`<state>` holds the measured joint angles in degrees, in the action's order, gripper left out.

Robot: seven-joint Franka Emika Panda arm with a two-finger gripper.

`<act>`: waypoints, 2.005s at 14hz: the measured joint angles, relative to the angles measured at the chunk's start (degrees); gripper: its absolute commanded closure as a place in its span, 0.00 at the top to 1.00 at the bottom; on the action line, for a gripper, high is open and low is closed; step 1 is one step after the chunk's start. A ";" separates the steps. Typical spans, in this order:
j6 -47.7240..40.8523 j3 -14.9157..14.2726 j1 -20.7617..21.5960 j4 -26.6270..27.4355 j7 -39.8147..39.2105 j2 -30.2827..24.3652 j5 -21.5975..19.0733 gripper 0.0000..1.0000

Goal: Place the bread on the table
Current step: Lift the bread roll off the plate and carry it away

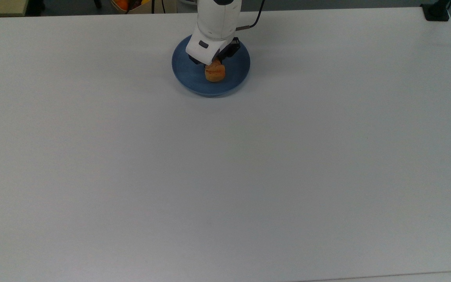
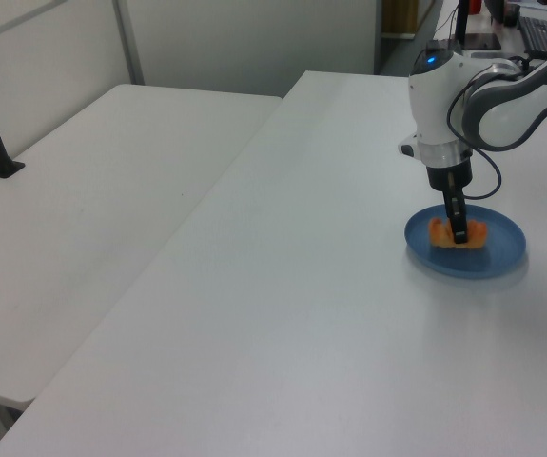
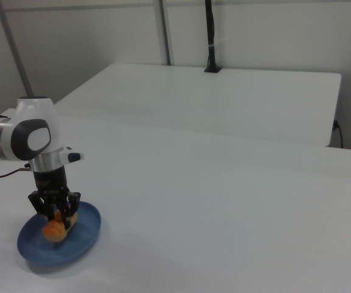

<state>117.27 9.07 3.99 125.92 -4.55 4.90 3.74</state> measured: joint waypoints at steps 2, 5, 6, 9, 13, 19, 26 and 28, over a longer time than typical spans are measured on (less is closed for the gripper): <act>-0.90 0.00 -0.03 -0.43 -0.63 -0.28 0.00 0.39; -3.33 -0.01 -0.80 -3.96 -1.28 -0.57 0.00 0.39; -4.23 -0.07 -1.27 -5.98 -1.78 -0.61 0.00 0.40; -5.12 -0.34 -2.83 -11.95 -2.61 -0.50 -0.01 0.41; -5.17 -0.72 -3.91 -22.53 -3.06 3.90 -0.01 0.42; -4.11 -2.58 -3.96 -40.90 -3.20 17.89 0.00 0.43; 16.36 -3.28 -3.49 -46.18 -3.27 31.22 0.02 0.44; 17.21 -3.46 -2.91 -46.25 -3.28 32.72 0.04 0.44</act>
<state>134.48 5.61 1.08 79.67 -7.82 37.62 3.78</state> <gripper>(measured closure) 0.559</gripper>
